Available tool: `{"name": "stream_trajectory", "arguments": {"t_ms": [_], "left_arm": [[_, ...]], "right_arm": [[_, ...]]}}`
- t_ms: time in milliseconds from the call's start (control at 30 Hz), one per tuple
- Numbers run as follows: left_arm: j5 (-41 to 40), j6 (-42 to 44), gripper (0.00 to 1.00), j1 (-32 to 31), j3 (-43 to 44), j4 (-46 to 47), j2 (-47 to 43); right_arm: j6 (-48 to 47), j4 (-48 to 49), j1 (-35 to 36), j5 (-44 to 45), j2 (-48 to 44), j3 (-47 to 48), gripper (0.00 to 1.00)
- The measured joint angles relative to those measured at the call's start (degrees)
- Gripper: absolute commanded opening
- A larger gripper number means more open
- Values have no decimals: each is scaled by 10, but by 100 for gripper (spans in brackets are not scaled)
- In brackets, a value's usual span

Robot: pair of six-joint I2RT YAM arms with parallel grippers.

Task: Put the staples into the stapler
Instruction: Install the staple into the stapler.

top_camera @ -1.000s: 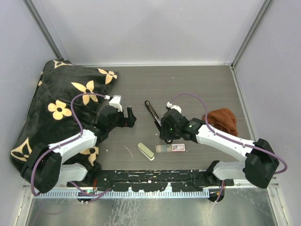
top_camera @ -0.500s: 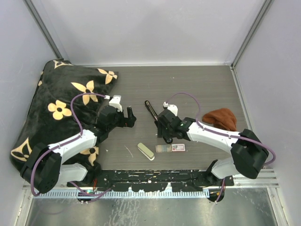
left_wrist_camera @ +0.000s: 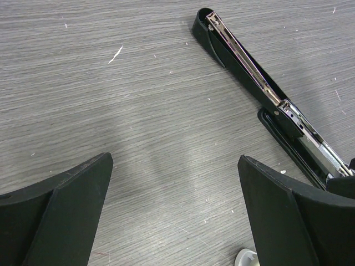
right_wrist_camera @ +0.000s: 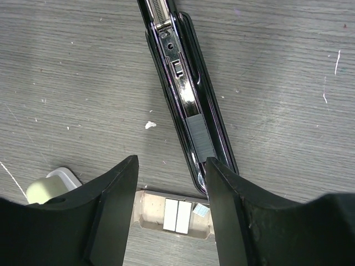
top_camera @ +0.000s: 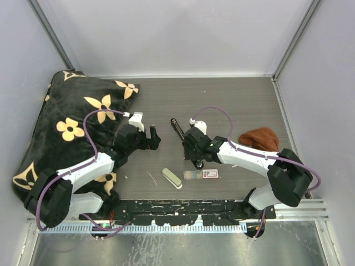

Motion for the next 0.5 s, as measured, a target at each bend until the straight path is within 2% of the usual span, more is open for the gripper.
{"name": "stream_trajectory", "arguments": {"t_ms": [500], "left_arm": [[0,0,99,0,0,0,0]], "right_arm": [[-12,0,0,0,37,12,57]]}}
